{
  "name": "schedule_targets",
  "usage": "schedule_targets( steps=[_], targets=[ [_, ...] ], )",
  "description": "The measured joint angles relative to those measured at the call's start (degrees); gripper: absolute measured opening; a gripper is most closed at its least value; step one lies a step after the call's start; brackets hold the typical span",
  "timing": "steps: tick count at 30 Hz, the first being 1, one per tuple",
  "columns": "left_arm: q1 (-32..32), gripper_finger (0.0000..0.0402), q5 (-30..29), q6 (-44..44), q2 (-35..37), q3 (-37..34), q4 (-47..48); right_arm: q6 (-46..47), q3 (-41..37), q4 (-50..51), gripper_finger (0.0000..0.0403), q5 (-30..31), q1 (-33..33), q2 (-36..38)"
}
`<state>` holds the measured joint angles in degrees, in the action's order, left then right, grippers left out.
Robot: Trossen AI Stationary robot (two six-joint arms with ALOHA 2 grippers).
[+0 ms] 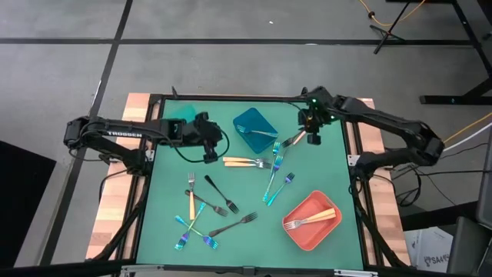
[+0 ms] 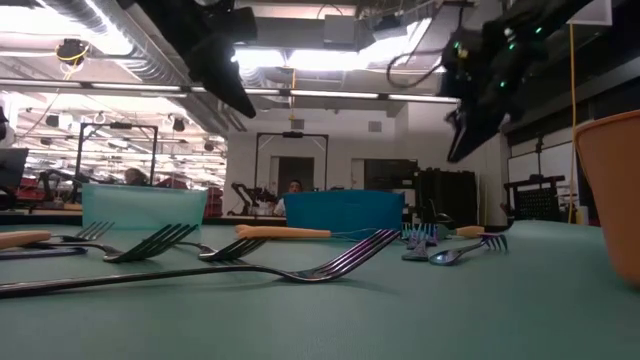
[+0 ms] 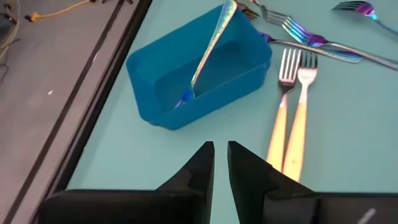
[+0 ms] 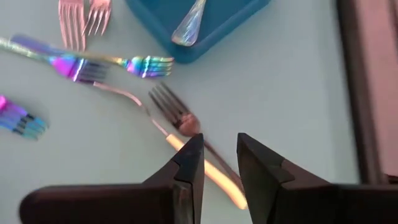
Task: Sort silverware by color (type)
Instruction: Put the orange fork into the orange bin
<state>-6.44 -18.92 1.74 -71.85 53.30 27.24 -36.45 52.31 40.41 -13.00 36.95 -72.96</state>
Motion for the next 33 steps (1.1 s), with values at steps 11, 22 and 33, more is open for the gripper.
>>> schedule_targets(
  steps=[11,22,33],
  targets=[
    [1.6,0.0039,0.0,-0.1,0.0,0.0,0.1,-7.6,0.0,0.0,0.0085,-3.2,-1.0,-10.0],
    [1.6,0.0039,0.0,-0.1,0.0,0.0,0.1,-9.9,0.0,-0.1,0.0085,-3.2,-1.0,-15.5],
    [1.6,0.0039,0.0,-0.1,0.0,0.0,0.1,-10.6,0.0,-0.5,0.0085,-3.1,-1.0,-19.0]
  ],
)
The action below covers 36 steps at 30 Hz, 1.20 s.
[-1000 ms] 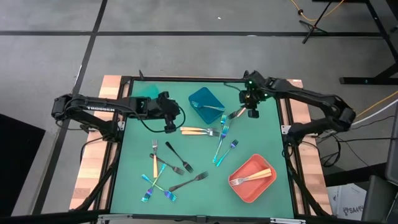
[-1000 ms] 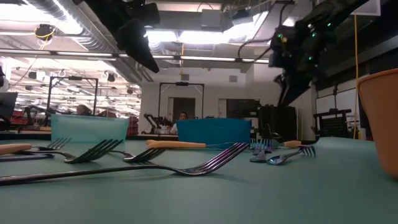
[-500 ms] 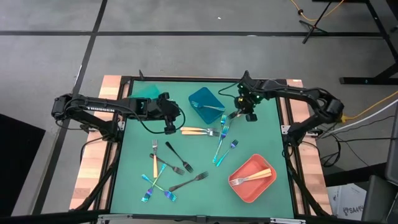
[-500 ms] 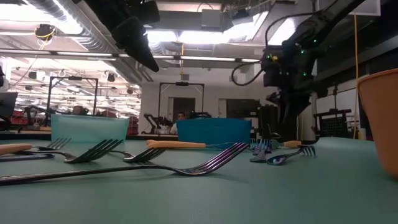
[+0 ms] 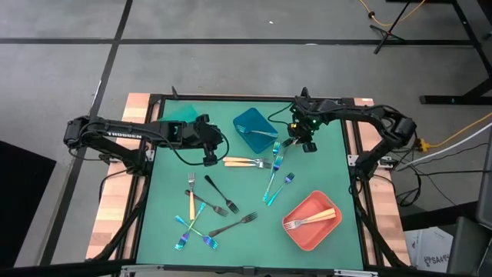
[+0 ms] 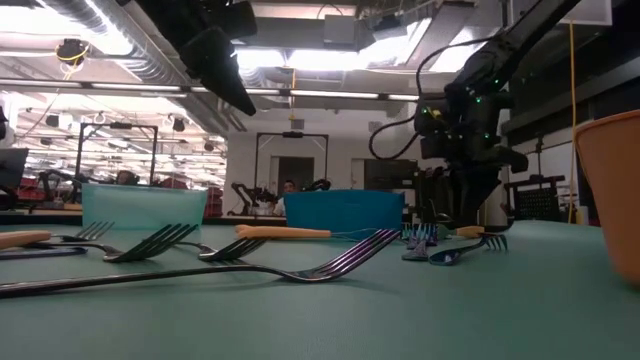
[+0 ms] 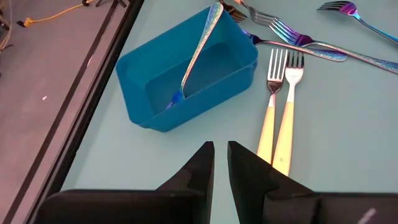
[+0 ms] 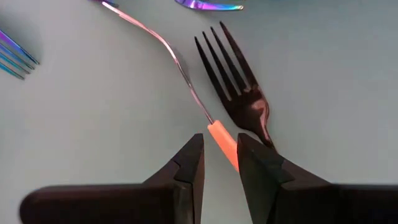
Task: Sort silverware by color (type)
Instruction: Put the orange fork into the orange bin
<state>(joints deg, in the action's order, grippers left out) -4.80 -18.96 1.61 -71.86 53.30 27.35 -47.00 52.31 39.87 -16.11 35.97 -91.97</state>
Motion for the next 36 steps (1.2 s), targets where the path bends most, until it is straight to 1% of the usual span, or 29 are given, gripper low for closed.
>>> schedule_targets(
  steps=[9,16,22,36],
  targets=[
    [0.0,0.0039,0.0,0.0,0.0,0.0,0.0,-0.2,0.0,-2.2,0.0085,0.1,0.0,-0.1],
    [0.0,0.0039,0.0,0.0,0.0,0.0,0.0,-4.4,0.0,-0.7,0.0085,0.1,0.0,-0.1],
    [0.0,0.0039,0.0,0.0,0.0,0.0,0.0,-4.7,0.0,-1.0,0.0085,2.7,0.0,-0.1],
    [0.0,0.0039,0.0,0.0,0.0,0.0,0.0,-4.6,0.0,-0.8,0.0085,2.6,0.0,-0.1]
  ],
)
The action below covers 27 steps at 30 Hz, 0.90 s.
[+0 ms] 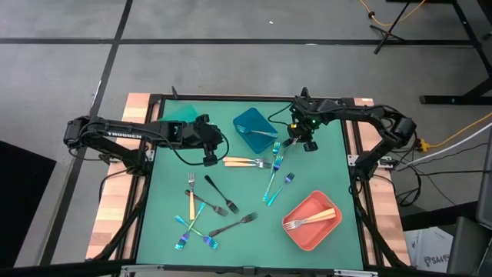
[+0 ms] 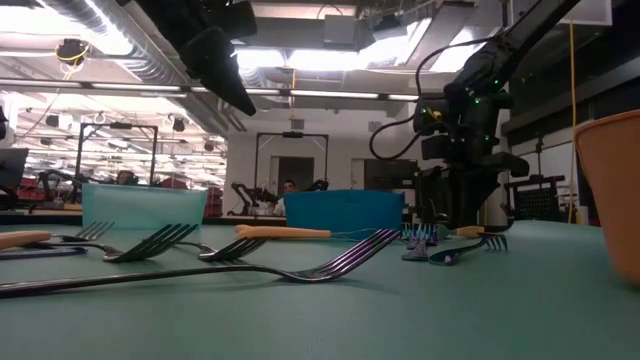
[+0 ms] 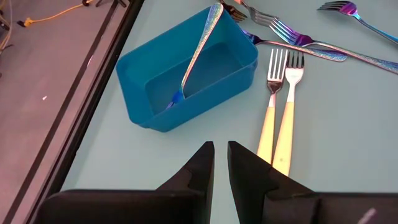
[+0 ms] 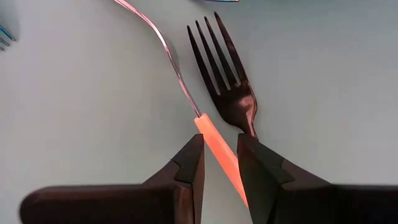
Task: Sort silverware by color (type)
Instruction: Put the orange fork into the orange bin
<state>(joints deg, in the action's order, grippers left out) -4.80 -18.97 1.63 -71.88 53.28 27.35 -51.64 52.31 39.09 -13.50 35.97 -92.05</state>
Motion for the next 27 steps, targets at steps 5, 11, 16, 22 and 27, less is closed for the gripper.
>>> schedule_targets(
  steps=[5,11,16,22,27],
  targets=[
    [0.0,0.0039,0.0,0.0,0.0,0.0,0.0,0.0,0.0,0.0,0.0085,0.0,0.0,0.0],
    [0.0,0.0039,0.0,0.0,0.0,0.0,0.0,0.0,-0.3,-0.2,0.0085,0.0,0.0,0.0],
    [0.0,0.0039,0.0,0.0,0.0,0.0,0.0,-1.1,-3.2,-1.2,0.0085,0.2,0.0,0.1],
    [0.0,0.0039,0.0,0.0,0.0,0.0,0.0,-1.2,-6.8,-7.1,0.0085,2.2,0.0,0.2],
    [0.0,0.0039,0.0,0.0,0.0,0.0,0.0,-1.2,-7.2,-7.6,0.0085,2.4,0.0,0.3]
  ],
)
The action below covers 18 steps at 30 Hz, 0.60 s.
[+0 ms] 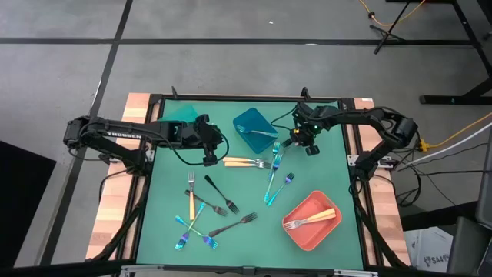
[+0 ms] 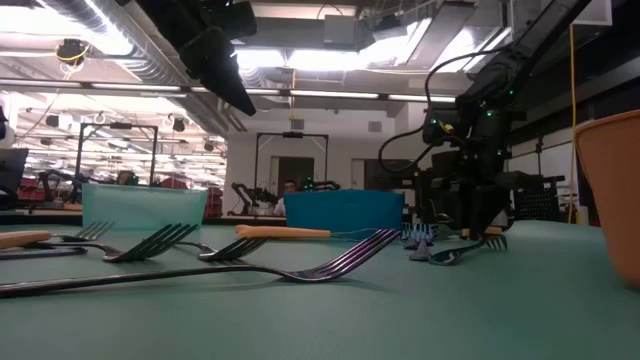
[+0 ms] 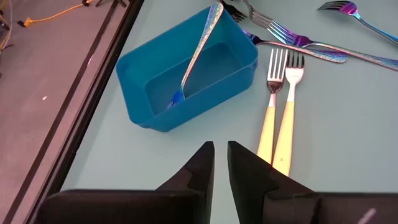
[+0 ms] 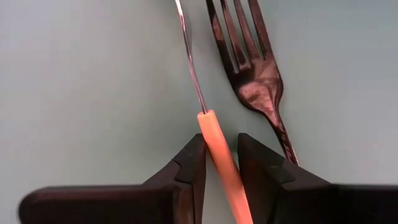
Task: Sort silverware by color (type)
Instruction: Put the orange fork into the orange bin
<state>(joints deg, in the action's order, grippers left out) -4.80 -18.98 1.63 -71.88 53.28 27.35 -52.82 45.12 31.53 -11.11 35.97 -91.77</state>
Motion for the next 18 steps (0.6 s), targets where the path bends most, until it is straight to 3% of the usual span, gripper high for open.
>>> schedule_targets(
  steps=[18],
  targets=[
    [0.0,0.0039,0.0,0.0,0.0,0.0,0.0,0.0,0.0,0.0,0.002,0.9,0.0,-0.1]
  ],
)
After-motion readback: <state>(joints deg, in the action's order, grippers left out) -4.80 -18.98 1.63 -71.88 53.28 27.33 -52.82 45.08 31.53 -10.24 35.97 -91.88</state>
